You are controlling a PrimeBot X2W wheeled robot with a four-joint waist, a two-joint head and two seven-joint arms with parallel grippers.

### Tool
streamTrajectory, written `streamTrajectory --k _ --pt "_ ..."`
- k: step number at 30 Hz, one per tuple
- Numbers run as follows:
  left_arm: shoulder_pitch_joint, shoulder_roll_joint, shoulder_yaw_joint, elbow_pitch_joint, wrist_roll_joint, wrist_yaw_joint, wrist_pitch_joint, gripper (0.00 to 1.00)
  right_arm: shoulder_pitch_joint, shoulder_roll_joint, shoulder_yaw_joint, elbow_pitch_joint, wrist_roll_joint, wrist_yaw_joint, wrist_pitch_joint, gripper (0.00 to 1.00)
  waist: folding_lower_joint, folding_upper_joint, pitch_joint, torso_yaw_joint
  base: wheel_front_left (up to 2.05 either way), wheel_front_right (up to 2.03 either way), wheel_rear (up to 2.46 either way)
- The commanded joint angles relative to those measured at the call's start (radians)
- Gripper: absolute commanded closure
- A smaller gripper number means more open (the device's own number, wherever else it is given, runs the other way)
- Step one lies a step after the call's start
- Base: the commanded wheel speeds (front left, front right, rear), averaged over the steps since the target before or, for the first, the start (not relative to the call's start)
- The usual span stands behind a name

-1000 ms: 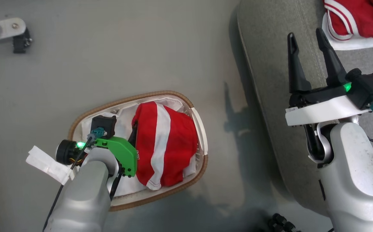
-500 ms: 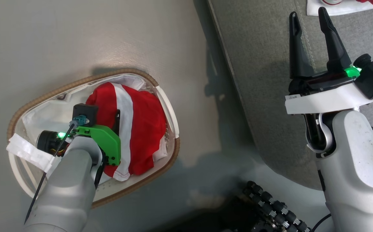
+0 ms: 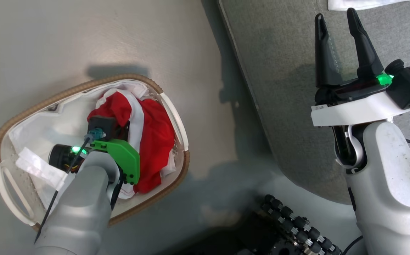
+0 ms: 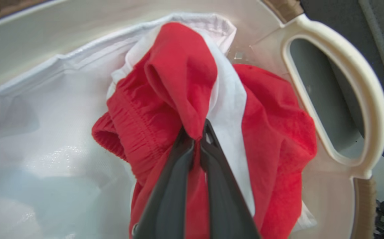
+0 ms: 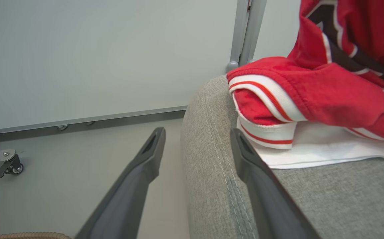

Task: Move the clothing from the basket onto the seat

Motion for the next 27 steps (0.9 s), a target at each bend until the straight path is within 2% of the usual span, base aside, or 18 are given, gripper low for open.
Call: streamTrajectory --k 1,13,18,27 --pt "0.017 0.001 -0.009 -0.003 -0.013 -0.005 -0.008 1.00 0.013 -0.002 0.001 0.005 -0.009 -0.001 -0.001 0.00 -0.0001 -0.0001 -0.024 0.017 0.00 0.00 0.00" --pt "0.089 -0.012 -0.084 -0.077 -0.039 -0.005 -0.027 1.00 0.067 -0.003 -0.006 0.040 -0.085 -0.001 -0.001 0.00 -0.0001 -0.0001 -0.182 0.090 0.00 0.00 0.00" --pt "0.139 0.002 -0.086 -0.182 -0.030 -0.005 -0.027 1.00 0.101 -0.003 -0.016 0.064 -0.120 -0.001 -0.001 0.00 -0.0001 -0.0001 -0.279 0.135 0.00 0.00 0.00" --pt "0.235 0.040 -0.024 -0.431 0.025 -0.005 -0.026 1.00 0.190 -0.003 -0.033 0.108 -0.171 -0.001 -0.001 0.00 -0.0001 -0.0001 -0.493 0.207 0.00 0.00 0.00"
